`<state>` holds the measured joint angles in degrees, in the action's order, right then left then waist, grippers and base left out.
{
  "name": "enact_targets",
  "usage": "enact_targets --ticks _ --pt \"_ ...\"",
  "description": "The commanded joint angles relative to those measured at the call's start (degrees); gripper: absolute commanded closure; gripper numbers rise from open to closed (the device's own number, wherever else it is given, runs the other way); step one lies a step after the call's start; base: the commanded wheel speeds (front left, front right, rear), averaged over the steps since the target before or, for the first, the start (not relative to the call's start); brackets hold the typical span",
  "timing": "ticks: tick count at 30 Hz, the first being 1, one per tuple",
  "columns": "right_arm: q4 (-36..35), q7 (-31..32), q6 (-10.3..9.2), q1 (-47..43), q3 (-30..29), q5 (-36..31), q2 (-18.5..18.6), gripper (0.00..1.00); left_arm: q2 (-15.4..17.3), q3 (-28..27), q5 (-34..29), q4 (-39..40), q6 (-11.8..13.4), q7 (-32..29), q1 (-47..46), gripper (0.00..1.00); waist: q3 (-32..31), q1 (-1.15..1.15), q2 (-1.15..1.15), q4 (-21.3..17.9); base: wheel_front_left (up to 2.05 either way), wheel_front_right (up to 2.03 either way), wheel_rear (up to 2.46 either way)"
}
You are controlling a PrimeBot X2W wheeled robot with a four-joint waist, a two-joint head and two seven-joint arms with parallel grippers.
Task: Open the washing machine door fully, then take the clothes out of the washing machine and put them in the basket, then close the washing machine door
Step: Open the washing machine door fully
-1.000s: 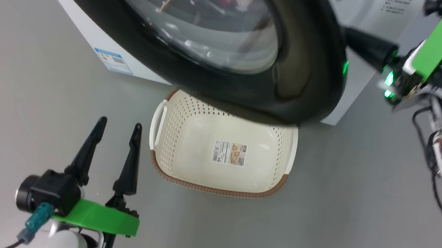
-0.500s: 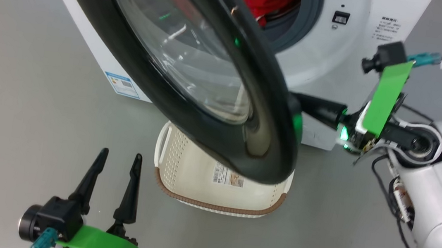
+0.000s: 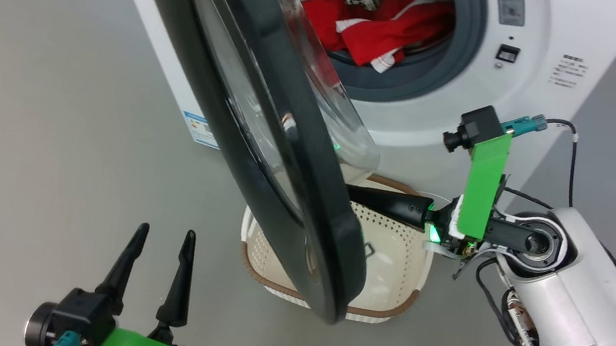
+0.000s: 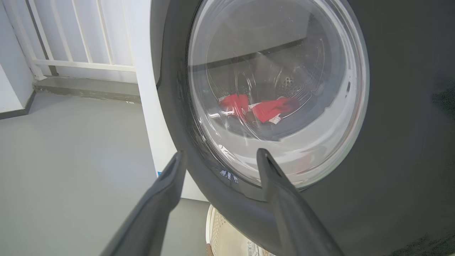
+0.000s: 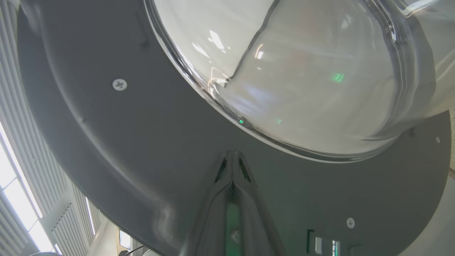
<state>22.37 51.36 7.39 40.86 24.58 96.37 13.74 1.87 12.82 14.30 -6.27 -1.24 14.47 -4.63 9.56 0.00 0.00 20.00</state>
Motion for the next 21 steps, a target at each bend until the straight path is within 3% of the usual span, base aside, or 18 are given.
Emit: enact_targets --ticks 1,21 --pt "-2.26 0.31 0.10 -1.11 0.88 -0.43 -1.96 1.00 1.00 -2.11 -0.11 1.14 0.69 0.52 -0.28 0.00 -0.87 0.00 0.00 1.67 0.00 0.00 0.00" --pt "-3.89 2.54 0.10 -4.45 2.31 -1.51 -5.94 1.00 1.00 -4.23 0.60 0.51 1.55 0.52 0.92 0.00 -3.33 0.00 0.00 10.73 0.00 0.00 0.00"
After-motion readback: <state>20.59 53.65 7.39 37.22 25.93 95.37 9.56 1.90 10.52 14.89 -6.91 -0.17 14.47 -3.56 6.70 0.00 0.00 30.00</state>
